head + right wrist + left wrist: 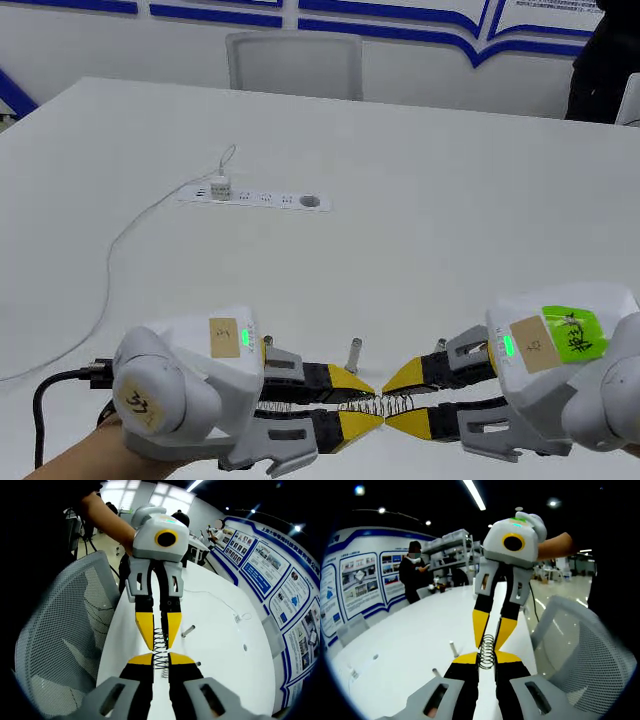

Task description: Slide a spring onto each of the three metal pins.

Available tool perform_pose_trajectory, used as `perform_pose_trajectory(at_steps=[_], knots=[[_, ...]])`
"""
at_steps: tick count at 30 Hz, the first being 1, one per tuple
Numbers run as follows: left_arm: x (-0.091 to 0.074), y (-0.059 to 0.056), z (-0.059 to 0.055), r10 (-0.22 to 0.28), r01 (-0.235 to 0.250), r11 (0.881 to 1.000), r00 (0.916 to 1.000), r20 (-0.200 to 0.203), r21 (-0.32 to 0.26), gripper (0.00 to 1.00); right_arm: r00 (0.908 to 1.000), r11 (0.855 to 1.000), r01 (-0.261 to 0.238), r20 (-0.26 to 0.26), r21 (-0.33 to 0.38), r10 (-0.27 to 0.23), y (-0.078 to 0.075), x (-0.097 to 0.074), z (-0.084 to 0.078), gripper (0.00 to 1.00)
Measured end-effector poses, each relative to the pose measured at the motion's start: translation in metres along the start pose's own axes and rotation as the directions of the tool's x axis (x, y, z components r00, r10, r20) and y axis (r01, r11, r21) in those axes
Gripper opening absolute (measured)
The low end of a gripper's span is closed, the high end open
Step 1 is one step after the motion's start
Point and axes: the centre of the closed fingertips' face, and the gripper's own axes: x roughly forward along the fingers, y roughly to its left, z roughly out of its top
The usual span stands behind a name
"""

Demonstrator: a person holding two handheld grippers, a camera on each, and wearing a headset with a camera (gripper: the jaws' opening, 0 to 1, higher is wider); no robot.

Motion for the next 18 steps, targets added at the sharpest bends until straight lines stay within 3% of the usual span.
perform_pose_trajectory(at_steps=[10,14,18], knots=[[-0.003,0.001,0.005,-0.033,0.033,0.999,0.9994,0.006,0.019,0.10,0.9993,1.000,0.007,0.037,0.028,-0.008,-0.004,-0.004,0.005,0.12],[-0.005,0.000,0.014,-0.051,0.051,0.999,0.9983,0.028,0.017,0.09,0.9994,0.999,-0.004,0.035,0.036,0.003,-0.006,-0.003,0.004,0.17],[-0.004,0.001,0.015,-0.055,0.054,0.998,0.9983,0.022,0.029,0.09,0.9994,0.999,-0.002,0.034,0.042,0.000,-0.009,-0.004,0.004,0.17]])
